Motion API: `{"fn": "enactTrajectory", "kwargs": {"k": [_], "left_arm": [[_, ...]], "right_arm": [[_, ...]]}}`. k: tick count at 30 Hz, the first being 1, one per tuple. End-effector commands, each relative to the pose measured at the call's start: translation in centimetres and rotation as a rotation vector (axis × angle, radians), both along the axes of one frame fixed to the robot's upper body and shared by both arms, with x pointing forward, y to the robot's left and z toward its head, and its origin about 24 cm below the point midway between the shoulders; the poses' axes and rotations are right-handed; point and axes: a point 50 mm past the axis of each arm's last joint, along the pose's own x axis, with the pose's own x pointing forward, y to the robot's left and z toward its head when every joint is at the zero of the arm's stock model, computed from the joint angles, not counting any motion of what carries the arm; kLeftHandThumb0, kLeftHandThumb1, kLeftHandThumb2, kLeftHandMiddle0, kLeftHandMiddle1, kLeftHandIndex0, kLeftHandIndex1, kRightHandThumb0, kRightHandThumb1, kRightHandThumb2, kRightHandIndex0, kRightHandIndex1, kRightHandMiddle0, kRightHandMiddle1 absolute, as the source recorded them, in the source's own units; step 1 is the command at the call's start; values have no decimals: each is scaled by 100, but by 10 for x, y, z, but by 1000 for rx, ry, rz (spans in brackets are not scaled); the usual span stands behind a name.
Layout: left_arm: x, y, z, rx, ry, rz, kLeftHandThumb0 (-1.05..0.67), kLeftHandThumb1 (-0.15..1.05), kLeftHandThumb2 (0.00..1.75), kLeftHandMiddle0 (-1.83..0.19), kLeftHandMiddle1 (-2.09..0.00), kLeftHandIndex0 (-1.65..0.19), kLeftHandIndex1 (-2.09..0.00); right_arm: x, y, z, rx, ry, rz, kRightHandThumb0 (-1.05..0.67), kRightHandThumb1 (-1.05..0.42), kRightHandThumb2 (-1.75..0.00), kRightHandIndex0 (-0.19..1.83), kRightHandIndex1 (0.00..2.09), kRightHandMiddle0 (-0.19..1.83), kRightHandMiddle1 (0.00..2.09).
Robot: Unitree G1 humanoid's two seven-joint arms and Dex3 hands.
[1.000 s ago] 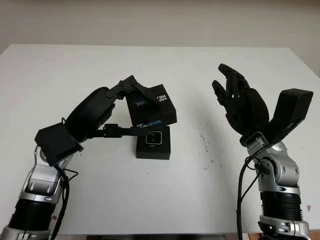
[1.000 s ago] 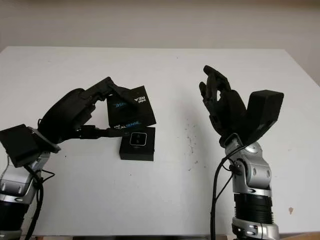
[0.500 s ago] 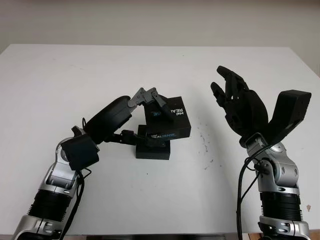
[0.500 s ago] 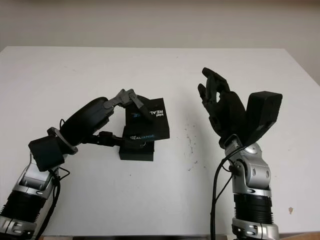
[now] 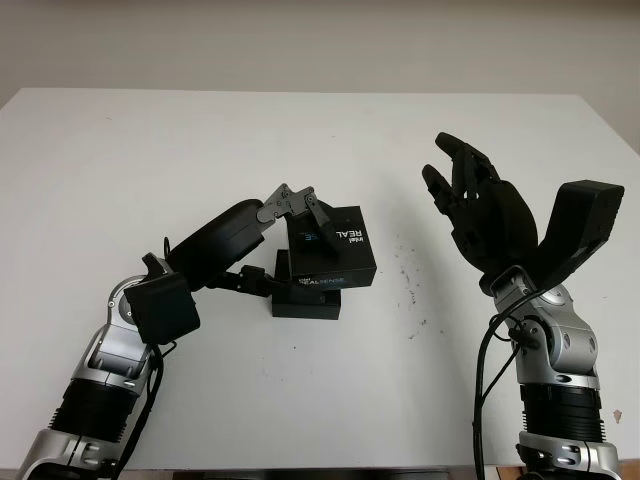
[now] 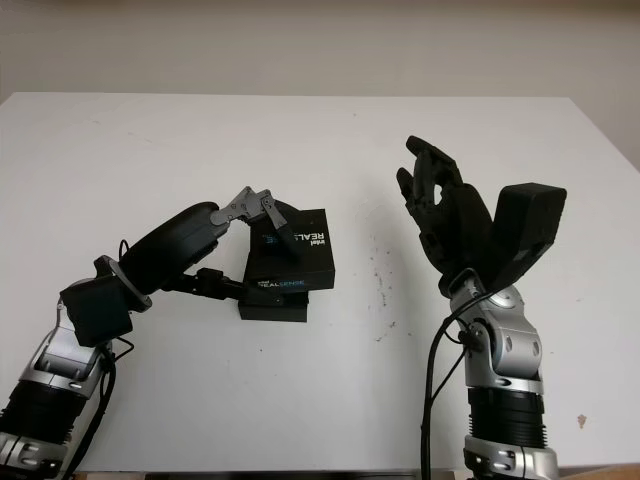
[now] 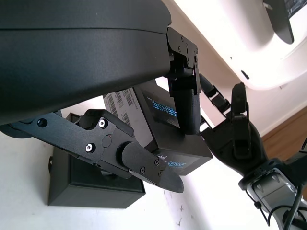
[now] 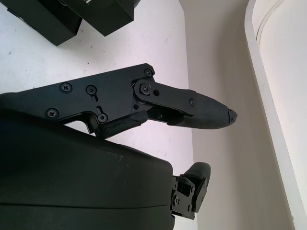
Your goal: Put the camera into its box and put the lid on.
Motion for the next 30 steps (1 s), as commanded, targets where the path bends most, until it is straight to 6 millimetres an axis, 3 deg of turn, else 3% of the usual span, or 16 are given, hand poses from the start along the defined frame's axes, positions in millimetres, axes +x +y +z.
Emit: {"fn": "enactTrajectory", "kwargs": {"k": [1,30], "left_arm": [[1,1,7,6,-12,-12,-29,104,13,-31,-205,-38,-170],[14,13,-9,137,69,10,-25,102,11,-26,-206,-31,-184]], "right_arm": [[1,-1,2,1,-3,5,-62,-105,-59,13,8,-19,78],[1,-4,-1,0,11,2,-63,-105,-58,15,8,-19,82]]}}
